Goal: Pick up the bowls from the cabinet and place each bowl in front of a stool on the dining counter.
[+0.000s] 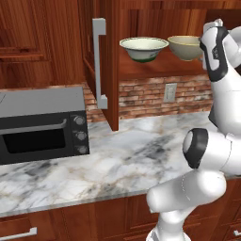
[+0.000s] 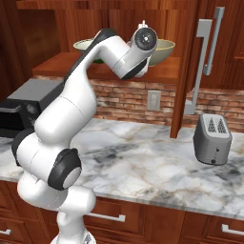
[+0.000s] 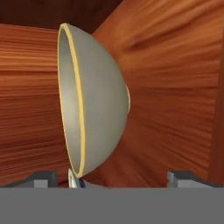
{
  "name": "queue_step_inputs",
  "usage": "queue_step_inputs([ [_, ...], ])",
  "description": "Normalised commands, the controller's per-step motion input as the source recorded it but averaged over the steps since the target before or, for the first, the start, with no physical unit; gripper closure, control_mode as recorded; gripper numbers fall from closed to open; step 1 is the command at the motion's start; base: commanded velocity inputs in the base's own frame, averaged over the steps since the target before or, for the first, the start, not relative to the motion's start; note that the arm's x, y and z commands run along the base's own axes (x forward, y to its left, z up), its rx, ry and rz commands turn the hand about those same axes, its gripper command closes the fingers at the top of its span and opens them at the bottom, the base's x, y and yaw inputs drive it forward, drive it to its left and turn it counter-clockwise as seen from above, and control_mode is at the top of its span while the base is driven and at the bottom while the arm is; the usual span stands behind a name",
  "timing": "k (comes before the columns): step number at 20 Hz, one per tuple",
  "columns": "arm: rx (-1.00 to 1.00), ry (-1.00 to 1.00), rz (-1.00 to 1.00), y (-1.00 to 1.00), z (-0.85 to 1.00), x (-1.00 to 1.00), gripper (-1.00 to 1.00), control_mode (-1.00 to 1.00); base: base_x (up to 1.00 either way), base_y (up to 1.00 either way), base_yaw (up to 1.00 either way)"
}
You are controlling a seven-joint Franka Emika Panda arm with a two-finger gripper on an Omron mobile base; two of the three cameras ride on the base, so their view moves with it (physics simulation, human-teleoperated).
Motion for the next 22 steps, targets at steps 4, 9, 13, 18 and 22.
queue_step_inputs([
  [4,0.0,0.02,0.0,-0.13,-0.03,0.13,-1.0,-1.0,0.0,0.0,0.0],
  [9,0.0,0.04,0.0,-0.07,-0.05,0.17,-1.0,-1.0,0.0,0.0,0.0],
  [13,0.0,0.05,0.0,-0.03,-0.09,0.16,-1.0,-1.0,0.0,0.0,0.0],
  [18,0.0,0.02,0.0,-0.01,-0.09,0.19,-1.0,-1.0,0.0,0.0,0.0],
  [22,0.0,0.01,0.0,0.0,-0.08,0.28,-1.0,-1.0,0.0,0.0,0.0],
])
